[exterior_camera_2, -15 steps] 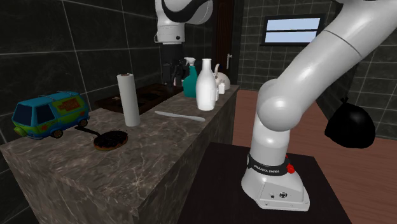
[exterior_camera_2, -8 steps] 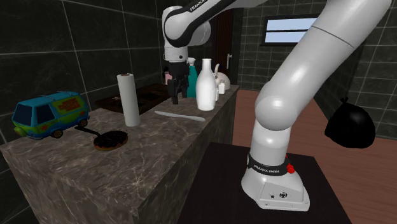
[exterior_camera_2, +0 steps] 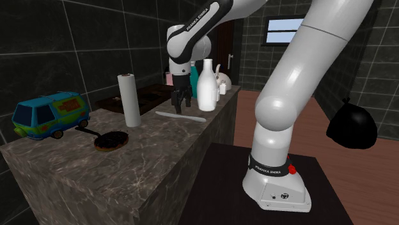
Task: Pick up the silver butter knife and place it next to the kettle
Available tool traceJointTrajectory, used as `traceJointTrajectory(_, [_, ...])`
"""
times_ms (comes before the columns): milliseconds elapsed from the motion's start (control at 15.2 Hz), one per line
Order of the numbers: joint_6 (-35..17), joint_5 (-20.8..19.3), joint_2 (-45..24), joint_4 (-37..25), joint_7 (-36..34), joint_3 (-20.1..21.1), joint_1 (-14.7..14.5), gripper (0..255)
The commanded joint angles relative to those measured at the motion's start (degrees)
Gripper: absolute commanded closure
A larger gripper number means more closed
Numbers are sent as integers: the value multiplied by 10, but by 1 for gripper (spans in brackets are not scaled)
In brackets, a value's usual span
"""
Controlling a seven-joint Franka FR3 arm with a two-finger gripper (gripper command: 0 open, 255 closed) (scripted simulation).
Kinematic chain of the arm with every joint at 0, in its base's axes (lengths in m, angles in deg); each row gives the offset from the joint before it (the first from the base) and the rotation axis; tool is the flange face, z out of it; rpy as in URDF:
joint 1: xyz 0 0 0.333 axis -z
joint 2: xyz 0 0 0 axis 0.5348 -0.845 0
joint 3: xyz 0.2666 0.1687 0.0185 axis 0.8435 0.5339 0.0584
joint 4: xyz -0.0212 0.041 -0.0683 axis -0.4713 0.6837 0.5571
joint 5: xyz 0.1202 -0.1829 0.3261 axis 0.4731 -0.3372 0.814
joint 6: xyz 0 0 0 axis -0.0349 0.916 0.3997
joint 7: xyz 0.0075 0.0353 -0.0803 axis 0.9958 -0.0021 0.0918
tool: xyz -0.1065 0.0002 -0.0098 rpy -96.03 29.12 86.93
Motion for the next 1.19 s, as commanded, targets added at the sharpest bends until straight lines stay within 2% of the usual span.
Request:
traceJointTrajectory(0, [-19, 0, -10, 9, 1, -2, 0, 0])
traceJointTrajectory(132, [-33, 0, -18, 16, 2, -3, 0, 0])
traceJointTrajectory(594, [-33, 0, -18, 16, 2, -3, 0, 0])
traceJointTrajectory(660, [-33, 0, -18, 16, 2, -3, 0, 255])
traceJointTrajectory(1122, [-33, 0, -18, 16, 2, -3, 0, 255])
